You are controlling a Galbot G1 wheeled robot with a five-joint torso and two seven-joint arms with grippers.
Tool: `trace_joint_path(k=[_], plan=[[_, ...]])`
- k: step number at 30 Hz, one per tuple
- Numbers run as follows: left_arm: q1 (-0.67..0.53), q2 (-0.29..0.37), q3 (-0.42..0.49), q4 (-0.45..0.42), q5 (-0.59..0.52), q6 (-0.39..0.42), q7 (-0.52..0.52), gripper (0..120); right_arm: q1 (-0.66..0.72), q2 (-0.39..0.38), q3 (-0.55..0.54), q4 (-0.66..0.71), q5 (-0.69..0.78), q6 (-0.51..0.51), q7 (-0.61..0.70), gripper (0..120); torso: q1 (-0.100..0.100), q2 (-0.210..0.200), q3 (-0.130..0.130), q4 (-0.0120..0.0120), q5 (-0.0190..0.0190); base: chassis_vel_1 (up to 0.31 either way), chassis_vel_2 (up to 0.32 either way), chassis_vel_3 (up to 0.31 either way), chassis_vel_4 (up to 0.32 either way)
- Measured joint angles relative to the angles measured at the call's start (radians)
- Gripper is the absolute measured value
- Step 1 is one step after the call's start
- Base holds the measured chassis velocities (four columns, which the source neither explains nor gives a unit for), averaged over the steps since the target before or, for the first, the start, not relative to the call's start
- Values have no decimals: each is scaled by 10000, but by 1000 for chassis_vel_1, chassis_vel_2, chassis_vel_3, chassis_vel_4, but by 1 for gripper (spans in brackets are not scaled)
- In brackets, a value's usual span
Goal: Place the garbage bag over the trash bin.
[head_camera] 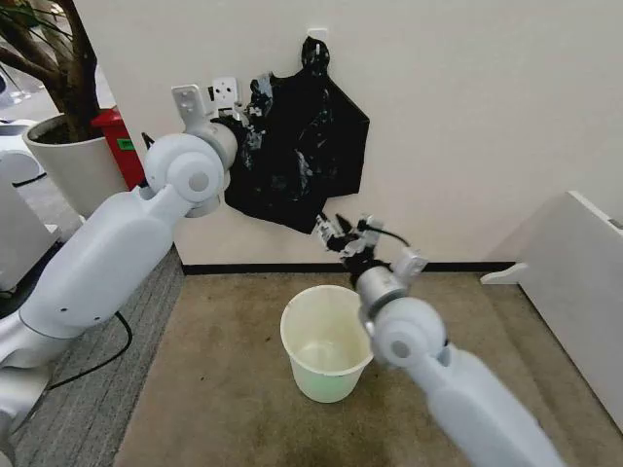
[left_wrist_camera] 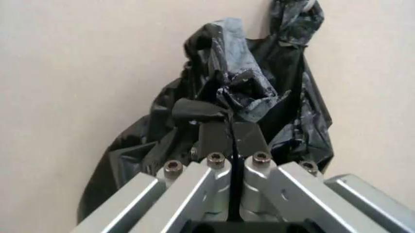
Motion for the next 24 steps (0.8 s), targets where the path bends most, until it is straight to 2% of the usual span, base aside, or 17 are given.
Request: trace_joint_path(k=[4,8,9,12,16,18,21,24], plan=[[221,85,-122,55,-134,-450,406,0,1620,188,-225,-504,678,-789,374,86,0,0,1,4,-4,0,0,0,0],[275,61,-187,105,-300,-683,516,0,2322,422,-537,-779,849,-1103,659,93,0,0,3,5,1,0,0,0,0],[306,49,-215,124,-399,-813,565,0,2666,566,-687,-915,957,-1167,773,98,0,-1,3,4,-1,0,0,0,0],[416,24,-298,161,-667,-1164,723,0,3392,979,-996,-1205,1364,-1196,994,100,0,0,2,5,-6,0,0,0,0],[920,36,-621,103,-1272,-1753,1230,0,4579,2066,-1307,-1914,3386,-914,1412,100,0,-1,2,4,-6,0,0,0,0],[1091,52,-748,57,-1393,-1868,1404,0,4805,2349,-1308,-2261,3911,-904,1574,100,0,0,0,5,-5,0,0,0,0],[1272,54,-865,38,-1474,-1962,1506,0,4902,2602,-1312,-2836,3970,-1001,1584,100,0,-1,1,5,-5,0,0,0,0],[1475,40,-996,-4,-1585,-2024,1561,0,4899,2707,-1389,-3442,3403,-1335,1349,100,0,-1,1,3,-3,0,0,0,0]])
